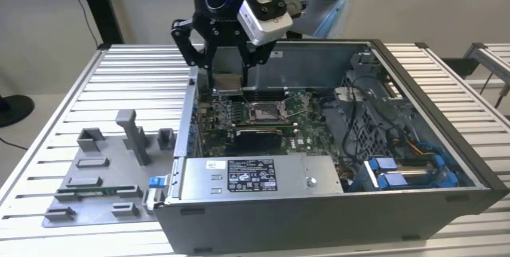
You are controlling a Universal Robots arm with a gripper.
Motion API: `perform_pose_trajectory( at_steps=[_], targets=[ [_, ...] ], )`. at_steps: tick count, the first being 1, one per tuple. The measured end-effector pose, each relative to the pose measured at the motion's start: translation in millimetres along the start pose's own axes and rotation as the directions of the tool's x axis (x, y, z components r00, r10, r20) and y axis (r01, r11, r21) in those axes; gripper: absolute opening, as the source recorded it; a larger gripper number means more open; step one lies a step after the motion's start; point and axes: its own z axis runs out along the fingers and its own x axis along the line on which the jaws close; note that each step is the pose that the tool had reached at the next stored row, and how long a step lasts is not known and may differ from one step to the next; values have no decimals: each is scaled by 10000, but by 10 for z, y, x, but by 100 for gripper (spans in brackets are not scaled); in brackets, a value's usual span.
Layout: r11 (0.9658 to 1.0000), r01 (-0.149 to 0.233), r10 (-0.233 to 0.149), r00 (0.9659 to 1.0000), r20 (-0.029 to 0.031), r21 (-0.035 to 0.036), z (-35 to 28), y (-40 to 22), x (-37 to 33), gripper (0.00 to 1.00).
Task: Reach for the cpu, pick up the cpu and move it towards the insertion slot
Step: 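Pick up the cpu and move it towards the insertion slot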
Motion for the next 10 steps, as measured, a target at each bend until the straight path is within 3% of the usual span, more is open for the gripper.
perform_pose_trajectory(
  at_steps=[6,10],
  targets=[
    [10000,0,0,10000,0,0,-1,2,-272,0],
    [10000,-1,1,10000,0,0,0,5,-405,0]
  ],
)
